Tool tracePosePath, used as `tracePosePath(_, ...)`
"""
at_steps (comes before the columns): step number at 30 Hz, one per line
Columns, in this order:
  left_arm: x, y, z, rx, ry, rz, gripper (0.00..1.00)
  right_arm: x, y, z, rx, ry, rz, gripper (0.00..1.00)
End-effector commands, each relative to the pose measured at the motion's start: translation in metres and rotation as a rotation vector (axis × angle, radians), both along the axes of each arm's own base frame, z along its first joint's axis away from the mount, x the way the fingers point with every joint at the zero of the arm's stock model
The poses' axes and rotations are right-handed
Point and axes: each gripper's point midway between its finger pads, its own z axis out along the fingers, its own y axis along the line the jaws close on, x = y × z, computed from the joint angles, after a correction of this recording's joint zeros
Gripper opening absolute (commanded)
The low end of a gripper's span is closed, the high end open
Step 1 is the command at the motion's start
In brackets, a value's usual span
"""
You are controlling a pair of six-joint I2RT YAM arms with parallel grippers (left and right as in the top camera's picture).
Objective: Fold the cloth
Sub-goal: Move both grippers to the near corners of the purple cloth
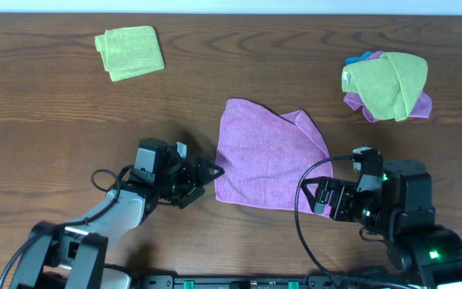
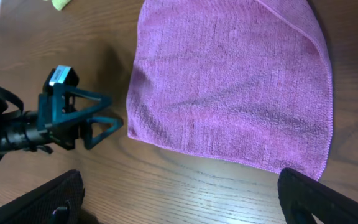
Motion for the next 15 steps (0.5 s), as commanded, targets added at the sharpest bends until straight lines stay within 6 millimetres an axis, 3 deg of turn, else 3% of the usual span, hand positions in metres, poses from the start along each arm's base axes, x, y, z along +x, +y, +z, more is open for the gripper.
tracePosePath(1,-0.003,-0.007,-0.012,0.004,0.053,0.012,0.95,0.0,0.002,0.002,0.03,0.005,-0.003,0.99)
tracePosePath(10,-0.006,-0.022,-0.033,0.031,0.088,0.014,1.0,0.001,0.007,0.006,0.055,-0.008,0.016,0.99)
tracePosePath(13,-0.008,-0.022,-0.041,0.056,0.099,0.017,0.86,0.0,0.009,0.006,0.064,-0.005,0.024,0.99)
tracePosePath(15,-0.009,-0.022,-0.045,0.07,0.101,0.015,0.69,-0.001,0.01,0.006,0.069,-0.004,0.028,0.99)
